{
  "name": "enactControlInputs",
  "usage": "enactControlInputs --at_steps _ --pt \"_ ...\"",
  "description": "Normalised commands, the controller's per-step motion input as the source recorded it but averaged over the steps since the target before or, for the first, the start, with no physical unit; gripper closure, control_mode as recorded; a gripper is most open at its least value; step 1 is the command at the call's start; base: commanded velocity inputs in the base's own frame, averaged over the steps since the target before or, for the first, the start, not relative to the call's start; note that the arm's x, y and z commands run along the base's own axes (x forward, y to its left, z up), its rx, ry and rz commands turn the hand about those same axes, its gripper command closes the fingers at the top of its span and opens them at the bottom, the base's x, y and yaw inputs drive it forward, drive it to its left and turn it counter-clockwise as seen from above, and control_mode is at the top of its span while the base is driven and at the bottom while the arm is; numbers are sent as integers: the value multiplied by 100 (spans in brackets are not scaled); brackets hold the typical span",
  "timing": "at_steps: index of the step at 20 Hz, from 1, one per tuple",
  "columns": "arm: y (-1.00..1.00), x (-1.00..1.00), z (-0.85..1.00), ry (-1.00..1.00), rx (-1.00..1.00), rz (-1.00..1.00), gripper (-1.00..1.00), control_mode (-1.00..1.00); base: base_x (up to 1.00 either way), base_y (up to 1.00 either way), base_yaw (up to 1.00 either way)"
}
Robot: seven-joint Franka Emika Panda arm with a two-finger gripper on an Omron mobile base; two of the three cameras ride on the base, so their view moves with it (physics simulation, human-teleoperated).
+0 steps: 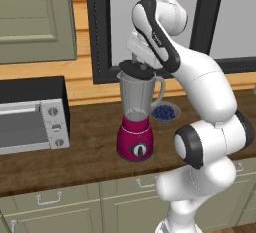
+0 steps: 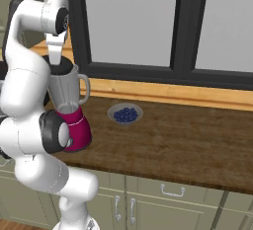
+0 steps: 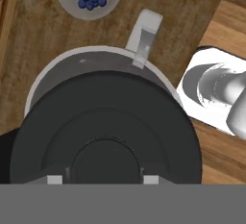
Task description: Close the lid blender by securely placing the lid on top.
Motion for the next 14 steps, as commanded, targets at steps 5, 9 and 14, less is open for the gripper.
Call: enactControlInputs --at_steps 5,9,14 --pt "-9 -29 -2 0 -4 -1 100 -100 0 0 0" --pt "-7 -33 1 -3 -6 -3 100 -100 0 0 0" --pt "-4 -14 8 0 -7 -4 100 -100 0 0 0"
